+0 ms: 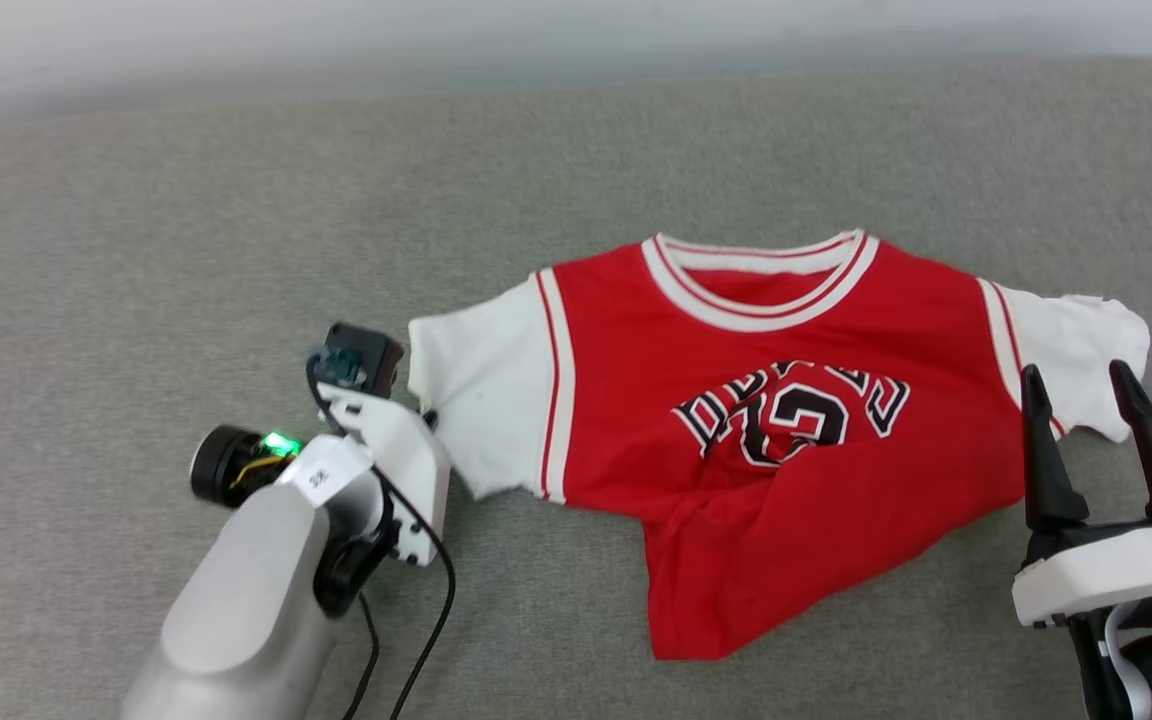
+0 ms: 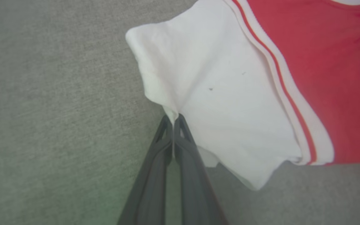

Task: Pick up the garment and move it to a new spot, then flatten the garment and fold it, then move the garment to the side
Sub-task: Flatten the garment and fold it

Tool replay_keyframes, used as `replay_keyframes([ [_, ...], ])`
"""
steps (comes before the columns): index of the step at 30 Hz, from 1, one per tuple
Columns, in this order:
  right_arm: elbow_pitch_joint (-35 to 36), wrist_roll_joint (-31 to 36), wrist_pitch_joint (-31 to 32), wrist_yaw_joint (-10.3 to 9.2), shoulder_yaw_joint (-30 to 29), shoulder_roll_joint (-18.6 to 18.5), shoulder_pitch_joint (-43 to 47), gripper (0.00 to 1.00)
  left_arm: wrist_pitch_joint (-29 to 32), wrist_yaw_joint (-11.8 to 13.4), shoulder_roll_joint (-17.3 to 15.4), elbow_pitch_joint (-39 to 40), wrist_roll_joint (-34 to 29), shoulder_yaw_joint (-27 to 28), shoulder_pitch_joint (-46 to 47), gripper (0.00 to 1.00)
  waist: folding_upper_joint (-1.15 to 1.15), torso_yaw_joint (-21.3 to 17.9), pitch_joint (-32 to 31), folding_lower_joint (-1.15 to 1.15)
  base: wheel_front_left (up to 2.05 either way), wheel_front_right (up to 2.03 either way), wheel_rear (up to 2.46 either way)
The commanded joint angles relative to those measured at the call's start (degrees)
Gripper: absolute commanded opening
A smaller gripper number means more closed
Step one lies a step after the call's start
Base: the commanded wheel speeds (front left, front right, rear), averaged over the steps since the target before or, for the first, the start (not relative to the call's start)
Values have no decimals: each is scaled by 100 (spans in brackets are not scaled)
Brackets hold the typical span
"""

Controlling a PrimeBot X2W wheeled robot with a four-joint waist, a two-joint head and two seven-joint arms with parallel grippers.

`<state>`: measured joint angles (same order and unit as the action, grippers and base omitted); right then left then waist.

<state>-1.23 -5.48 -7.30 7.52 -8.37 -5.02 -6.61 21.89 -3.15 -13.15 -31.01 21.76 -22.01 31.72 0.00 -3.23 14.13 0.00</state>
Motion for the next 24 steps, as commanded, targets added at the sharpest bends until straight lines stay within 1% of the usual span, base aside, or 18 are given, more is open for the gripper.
replay_keyframes([
  [1,-26,9,37,-6,-19,-19,113,100,-43,37,-114,114,28,33,-221,0,0,193,-242,0,0,0,0],
  [8,-164,56,329,-6,-77,35,280,100,33,173,-421,1148,113,29,-1309,0,0,451,-595,0,0,0,0],
  [13,-264,94,498,-6,-85,81,334,100,-114,232,-441,1779,240,7,-1990,0,0,549,-707,0,0,0,0],
  [14,-281,90,513,-6,-82,91,334,100,-191,259,-435,1854,258,25,-2084,4,0,560,-721,0,0,0,0],
  [15,-290,89,521,-6,-76,97,337,100,-323,284,-423,1932,256,54,-2147,72,0,568,-731,0,0,0,0],
  [16,-292,92,536,-6,-72,102,343,100,-460,320,-396,1983,272,95,-2205,100,0,575,-739,0,0,0,0],
  [17,-292,92,536,-6,-72,102,343,100,-460,320,-396,1983,272,95,-2205,100,0,575,-739,0,0,0,0],
  [21,-288,79,564,-6,-64,121,356,100,-1086,451,-316,2131,313,298,-2368,100,0,575,-779,0,0,0,0],
  [24,-248,65,559,-6,-74,131,355,100,-1363,450,-344,2249,368,418,-2409,100,0,558,-789,0,0,0,0],
])
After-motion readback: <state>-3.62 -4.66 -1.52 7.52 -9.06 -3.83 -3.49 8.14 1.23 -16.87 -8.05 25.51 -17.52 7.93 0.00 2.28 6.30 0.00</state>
